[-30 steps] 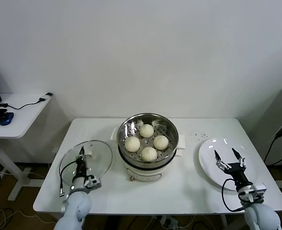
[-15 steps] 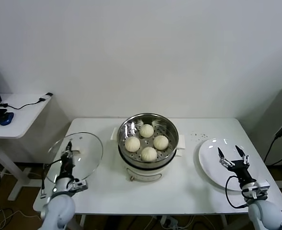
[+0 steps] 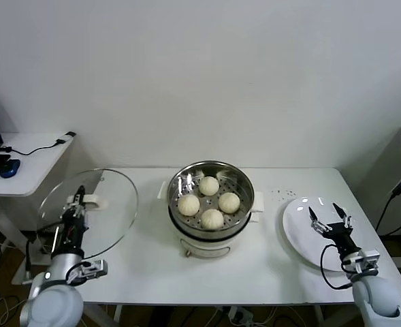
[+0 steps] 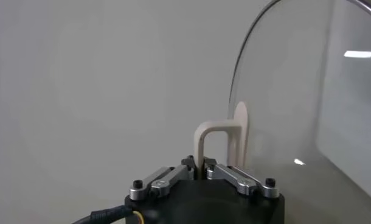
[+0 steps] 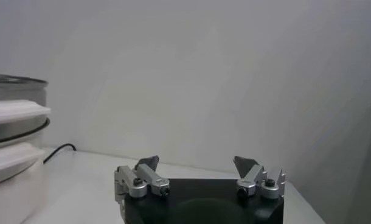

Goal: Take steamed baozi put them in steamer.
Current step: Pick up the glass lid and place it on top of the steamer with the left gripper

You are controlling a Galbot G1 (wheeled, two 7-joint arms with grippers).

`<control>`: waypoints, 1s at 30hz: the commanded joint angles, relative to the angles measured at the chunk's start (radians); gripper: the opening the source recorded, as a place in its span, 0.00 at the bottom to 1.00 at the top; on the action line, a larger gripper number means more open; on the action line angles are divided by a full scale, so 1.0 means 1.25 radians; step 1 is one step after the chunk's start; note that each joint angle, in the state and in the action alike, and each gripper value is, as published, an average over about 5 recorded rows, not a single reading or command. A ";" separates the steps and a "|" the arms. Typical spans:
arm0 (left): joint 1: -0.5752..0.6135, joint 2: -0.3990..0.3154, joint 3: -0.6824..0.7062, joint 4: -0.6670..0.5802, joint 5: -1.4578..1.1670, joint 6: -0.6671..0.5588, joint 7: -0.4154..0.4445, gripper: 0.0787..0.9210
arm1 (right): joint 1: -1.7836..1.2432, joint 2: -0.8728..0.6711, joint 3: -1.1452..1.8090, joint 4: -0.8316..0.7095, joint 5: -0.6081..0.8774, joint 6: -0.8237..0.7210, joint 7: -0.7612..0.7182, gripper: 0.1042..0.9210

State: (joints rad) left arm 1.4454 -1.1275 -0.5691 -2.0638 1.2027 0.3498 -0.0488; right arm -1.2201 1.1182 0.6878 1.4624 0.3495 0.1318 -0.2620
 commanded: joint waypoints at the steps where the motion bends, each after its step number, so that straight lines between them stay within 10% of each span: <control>1: -0.128 0.133 0.189 -0.128 0.038 0.194 0.135 0.08 | 0.053 -0.023 -0.047 -0.044 -0.019 -0.008 0.011 0.88; 11: -0.392 -0.030 0.502 -0.077 0.261 0.309 0.426 0.08 | 0.080 -0.019 -0.063 -0.076 -0.034 -0.008 0.013 0.88; 30: -0.497 -0.306 0.647 0.223 0.303 0.348 0.341 0.08 | 0.084 0.002 -0.058 -0.088 -0.053 -0.005 0.014 0.88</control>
State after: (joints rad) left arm 0.9168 -1.3284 0.1105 -1.9867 1.5223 0.7337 0.3769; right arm -1.1195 1.1170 0.6149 1.3609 0.2916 0.1241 -0.2451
